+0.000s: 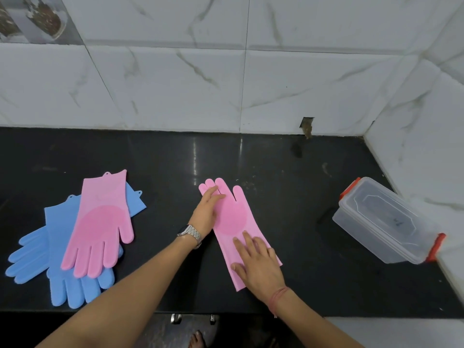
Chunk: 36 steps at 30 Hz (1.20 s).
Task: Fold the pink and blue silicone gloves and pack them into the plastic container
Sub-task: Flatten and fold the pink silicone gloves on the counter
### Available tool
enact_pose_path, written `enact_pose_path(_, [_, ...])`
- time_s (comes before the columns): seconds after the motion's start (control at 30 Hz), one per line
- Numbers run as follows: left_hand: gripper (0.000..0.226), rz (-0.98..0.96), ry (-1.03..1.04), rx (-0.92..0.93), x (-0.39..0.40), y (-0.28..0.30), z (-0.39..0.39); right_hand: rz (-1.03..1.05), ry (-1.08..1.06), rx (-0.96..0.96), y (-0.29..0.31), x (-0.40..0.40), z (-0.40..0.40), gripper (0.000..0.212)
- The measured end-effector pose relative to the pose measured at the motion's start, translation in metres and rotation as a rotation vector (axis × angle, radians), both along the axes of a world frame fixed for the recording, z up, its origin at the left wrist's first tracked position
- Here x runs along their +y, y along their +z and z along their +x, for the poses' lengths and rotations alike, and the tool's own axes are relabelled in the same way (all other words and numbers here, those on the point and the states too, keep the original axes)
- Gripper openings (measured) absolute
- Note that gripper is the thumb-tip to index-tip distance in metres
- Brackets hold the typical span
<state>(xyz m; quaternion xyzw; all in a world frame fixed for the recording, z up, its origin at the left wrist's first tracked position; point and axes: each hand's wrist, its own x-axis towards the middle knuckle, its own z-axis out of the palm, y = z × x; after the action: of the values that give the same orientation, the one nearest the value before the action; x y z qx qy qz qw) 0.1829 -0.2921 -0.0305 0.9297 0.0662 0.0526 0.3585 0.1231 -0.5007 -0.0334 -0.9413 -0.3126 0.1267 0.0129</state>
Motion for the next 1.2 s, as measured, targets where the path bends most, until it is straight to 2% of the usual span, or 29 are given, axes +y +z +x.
enact_pose_path(0.13, [0.062,-0.098,-0.06,-0.126,0.001,0.004,0.017,0.037,0.005,0.005,0.0,0.01,-0.002,0.064])
enact_pose_path(0.27, [0.062,-0.2,0.028,-0.151,0.007,0.006,0.029,0.074,0.019,0.004,-0.002,0.023,0.001,0.062])
enact_pose_path(0.4, [0.048,-0.104,0.123,-0.051,0.011,-0.007,0.028,0.119,-0.05,-0.016,-0.008,0.029,0.015,0.065])
enact_pose_path(0.57, [0.031,0.057,0.164,-0.073,0.013,-0.018,0.013,0.156,-0.111,-0.054,-0.014,0.041,0.042,0.068])
enact_pose_path(0.97, [0.031,0.019,0.114,-0.008,-0.005,-0.011,0.03,0.149,-0.18,-0.069,-0.028,0.061,0.082,0.06])
enact_pose_path(1.2, [0.029,0.032,0.054,-0.016,0.024,0.001,0.012,0.148,-0.199,-0.091,-0.028,0.065,0.09,0.06])
